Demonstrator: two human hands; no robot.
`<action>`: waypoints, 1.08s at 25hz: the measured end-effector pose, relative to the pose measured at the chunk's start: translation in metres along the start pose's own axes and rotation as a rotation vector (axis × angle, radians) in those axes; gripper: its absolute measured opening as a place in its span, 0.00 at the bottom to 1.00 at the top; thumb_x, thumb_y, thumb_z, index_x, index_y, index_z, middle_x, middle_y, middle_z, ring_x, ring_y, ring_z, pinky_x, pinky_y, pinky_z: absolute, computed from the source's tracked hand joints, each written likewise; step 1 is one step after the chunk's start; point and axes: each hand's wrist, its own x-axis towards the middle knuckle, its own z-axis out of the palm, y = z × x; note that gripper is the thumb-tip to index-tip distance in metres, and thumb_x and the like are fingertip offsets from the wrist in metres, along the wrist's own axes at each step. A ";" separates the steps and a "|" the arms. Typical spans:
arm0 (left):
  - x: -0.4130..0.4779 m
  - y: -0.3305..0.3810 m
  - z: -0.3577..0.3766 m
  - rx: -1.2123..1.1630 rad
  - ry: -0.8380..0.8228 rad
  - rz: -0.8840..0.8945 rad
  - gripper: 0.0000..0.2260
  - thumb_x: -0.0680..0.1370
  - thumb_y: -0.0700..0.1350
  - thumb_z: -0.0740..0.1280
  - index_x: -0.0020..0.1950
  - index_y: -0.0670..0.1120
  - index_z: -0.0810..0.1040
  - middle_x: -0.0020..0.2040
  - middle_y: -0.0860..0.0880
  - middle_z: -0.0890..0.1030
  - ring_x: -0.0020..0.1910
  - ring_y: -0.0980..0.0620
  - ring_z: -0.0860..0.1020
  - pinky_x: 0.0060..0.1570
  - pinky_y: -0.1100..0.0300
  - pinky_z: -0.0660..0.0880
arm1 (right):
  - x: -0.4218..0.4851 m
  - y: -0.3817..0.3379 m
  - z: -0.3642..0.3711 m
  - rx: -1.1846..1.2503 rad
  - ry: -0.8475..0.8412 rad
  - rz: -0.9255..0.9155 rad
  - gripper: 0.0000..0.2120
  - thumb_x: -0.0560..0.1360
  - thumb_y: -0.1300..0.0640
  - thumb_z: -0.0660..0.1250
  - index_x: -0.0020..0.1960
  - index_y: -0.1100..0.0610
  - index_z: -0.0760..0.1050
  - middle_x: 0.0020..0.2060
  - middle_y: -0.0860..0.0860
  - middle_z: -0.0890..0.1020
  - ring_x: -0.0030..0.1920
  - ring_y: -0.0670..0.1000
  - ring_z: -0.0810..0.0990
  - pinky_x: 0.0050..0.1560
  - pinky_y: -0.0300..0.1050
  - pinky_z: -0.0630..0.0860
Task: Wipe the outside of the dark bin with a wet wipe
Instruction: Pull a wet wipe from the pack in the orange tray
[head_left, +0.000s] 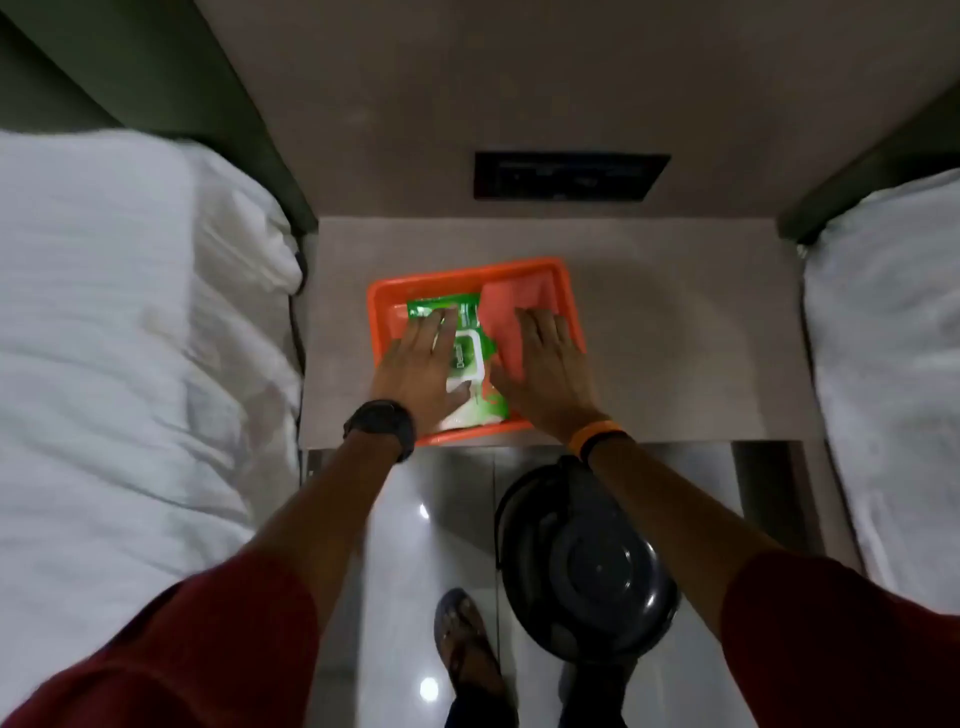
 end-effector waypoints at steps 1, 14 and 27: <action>0.009 -0.009 0.018 0.001 -0.061 0.012 0.41 0.76 0.56 0.70 0.80 0.42 0.52 0.78 0.40 0.61 0.76 0.38 0.62 0.74 0.43 0.65 | 0.006 0.000 0.021 0.062 -0.053 0.021 0.30 0.77 0.47 0.67 0.74 0.62 0.71 0.70 0.61 0.75 0.71 0.64 0.73 0.68 0.56 0.74; 0.046 -0.039 0.057 -0.512 -0.125 -0.105 0.40 0.67 0.38 0.79 0.74 0.42 0.63 0.70 0.41 0.69 0.68 0.42 0.69 0.66 0.52 0.72 | 0.055 -0.011 0.065 0.911 -0.239 0.596 0.11 0.78 0.65 0.63 0.58 0.59 0.78 0.44 0.52 0.81 0.42 0.50 0.80 0.45 0.44 0.80; 0.018 -0.028 0.056 -0.879 0.007 -0.305 0.40 0.70 0.27 0.71 0.77 0.44 0.57 0.72 0.42 0.70 0.67 0.46 0.73 0.62 0.55 0.78 | 0.040 -0.024 0.092 0.667 0.065 0.456 0.10 0.77 0.57 0.70 0.56 0.60 0.84 0.61 0.59 0.81 0.61 0.57 0.82 0.66 0.59 0.76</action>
